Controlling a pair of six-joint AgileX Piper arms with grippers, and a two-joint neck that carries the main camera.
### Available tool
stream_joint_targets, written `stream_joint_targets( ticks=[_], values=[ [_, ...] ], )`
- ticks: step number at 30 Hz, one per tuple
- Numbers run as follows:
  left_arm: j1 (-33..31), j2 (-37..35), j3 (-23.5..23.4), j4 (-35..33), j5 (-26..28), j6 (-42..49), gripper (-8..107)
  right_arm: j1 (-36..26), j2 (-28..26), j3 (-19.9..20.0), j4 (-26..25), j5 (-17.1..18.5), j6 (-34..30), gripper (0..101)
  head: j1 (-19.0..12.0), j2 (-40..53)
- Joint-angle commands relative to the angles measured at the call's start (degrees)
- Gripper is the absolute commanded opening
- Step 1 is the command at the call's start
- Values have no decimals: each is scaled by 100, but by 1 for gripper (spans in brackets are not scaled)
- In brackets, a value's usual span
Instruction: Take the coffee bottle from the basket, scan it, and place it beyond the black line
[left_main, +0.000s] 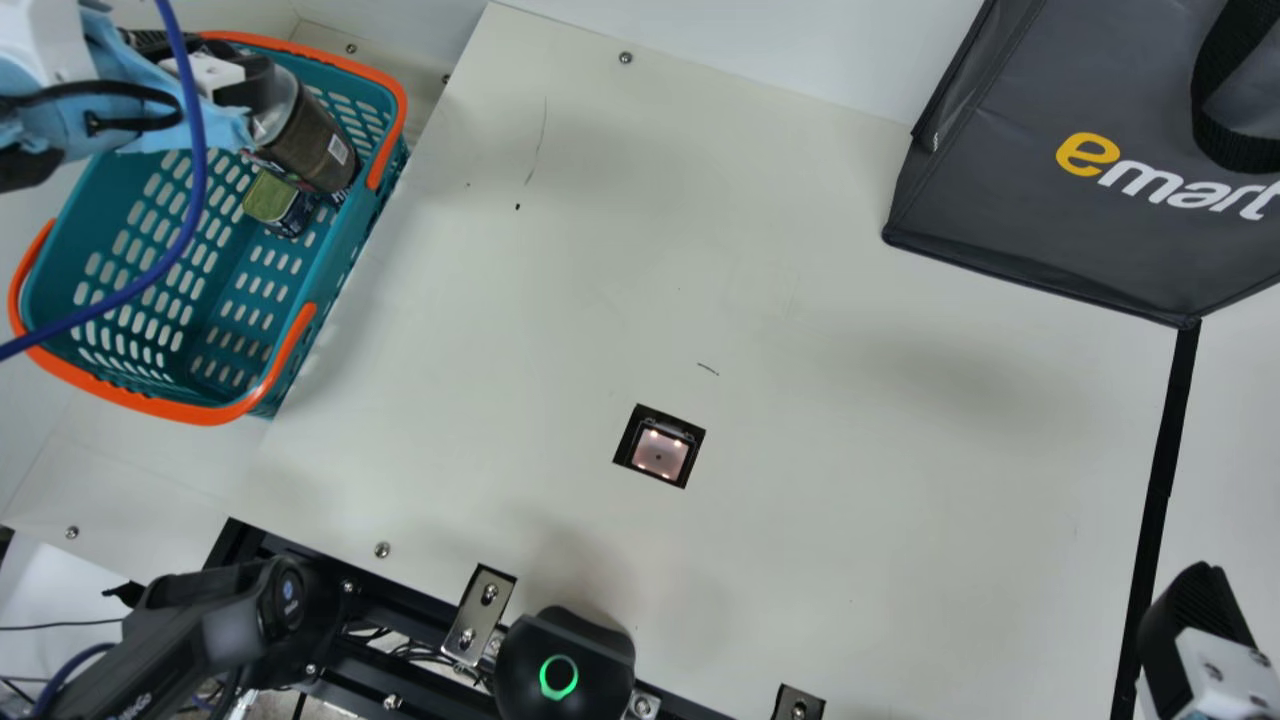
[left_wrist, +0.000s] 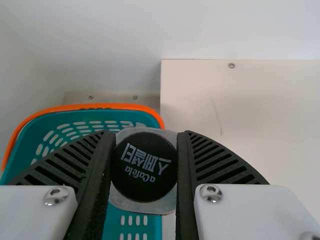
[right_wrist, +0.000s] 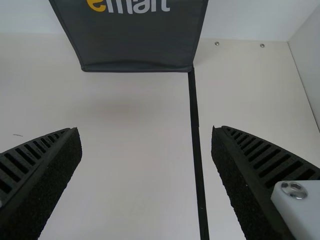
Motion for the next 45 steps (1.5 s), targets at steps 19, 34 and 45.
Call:
stream_joint_targets(
  ticks=[19,34,45],
  values=[
    [-1935,-100,317,589,-369,-768,10,0,0,0,0,-1,0,91,-157,14],
    [-3298,-42,582,836,-674,-1233,10,0,0,0,0,-1,0,91,-157,14],
    [-4103,-61,856,836,-868,-1420,10,0,0,0,0,-1,0,91,-157,14]
  ],
)
